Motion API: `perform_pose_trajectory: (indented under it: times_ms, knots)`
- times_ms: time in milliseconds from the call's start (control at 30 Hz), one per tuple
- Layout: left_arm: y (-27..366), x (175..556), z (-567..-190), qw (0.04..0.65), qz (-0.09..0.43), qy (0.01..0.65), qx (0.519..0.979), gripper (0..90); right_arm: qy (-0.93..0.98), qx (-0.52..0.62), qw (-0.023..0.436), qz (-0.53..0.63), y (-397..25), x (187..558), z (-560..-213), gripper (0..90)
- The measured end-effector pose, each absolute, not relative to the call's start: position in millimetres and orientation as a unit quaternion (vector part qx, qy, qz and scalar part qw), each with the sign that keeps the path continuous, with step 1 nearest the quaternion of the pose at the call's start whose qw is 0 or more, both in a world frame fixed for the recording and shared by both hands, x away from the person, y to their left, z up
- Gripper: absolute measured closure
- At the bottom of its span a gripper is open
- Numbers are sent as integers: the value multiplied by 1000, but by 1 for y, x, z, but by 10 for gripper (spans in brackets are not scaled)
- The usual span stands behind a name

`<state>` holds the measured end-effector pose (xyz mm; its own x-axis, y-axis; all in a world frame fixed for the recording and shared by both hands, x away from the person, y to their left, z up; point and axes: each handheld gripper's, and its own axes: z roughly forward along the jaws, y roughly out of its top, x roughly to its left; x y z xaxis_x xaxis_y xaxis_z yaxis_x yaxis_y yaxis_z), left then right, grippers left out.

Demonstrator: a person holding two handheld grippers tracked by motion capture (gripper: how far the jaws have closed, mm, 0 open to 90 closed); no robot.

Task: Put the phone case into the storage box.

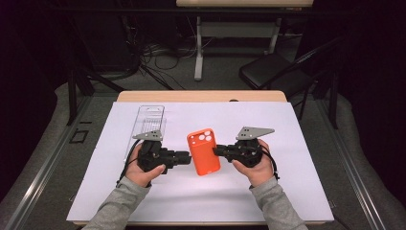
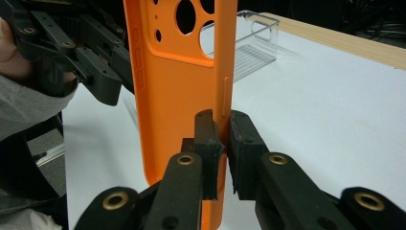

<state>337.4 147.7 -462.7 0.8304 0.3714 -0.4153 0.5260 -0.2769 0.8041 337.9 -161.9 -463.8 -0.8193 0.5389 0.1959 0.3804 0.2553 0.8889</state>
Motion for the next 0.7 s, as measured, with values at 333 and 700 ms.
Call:
perform_pose_trajectory:
  times_ms: [333,700]
  knots:
    - [150,340,-463,537,-68,296,787,645,787,300,87,532,-166,339,-463,833]
    - [147,342,-465,530,-28,309,789,572,786,314,111,520,-169,339,-463,833]
